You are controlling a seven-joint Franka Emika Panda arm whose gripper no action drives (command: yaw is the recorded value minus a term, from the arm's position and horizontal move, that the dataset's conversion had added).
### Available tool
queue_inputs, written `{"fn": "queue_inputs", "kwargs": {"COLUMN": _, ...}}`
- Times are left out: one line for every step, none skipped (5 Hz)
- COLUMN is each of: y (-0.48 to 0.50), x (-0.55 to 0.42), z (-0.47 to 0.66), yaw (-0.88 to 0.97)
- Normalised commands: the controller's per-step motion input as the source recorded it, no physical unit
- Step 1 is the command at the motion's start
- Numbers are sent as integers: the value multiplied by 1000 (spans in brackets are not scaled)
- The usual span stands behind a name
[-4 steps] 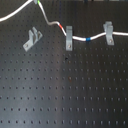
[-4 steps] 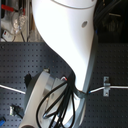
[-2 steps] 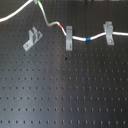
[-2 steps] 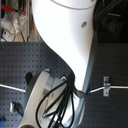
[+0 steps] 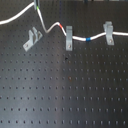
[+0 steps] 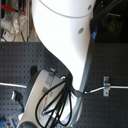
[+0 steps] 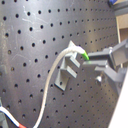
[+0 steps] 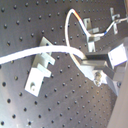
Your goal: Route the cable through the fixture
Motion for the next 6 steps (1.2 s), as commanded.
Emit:
{"fn": "queue_inputs", "kwargs": {"y": 44, "x": -115, "z": 366, "yaw": 600}}
{"fn": "queue_inputs", "kwargs": {"y": -30, "x": -121, "z": 422, "yaw": 549}}
{"fn": "queue_inputs", "kwargs": {"y": -3, "x": -164, "z": 356, "yaw": 514}}
{"fn": "queue_inputs", "kwargs": {"y": 14, "x": -142, "z": 105, "yaw": 511}}
{"fn": "queue_inputs", "kwargs": {"y": 70, "x": -145, "z": 54, "yaw": 503}}
{"fn": "queue_inputs", "kwargs": {"y": 88, "x": -164, "z": 65, "yaw": 471}}
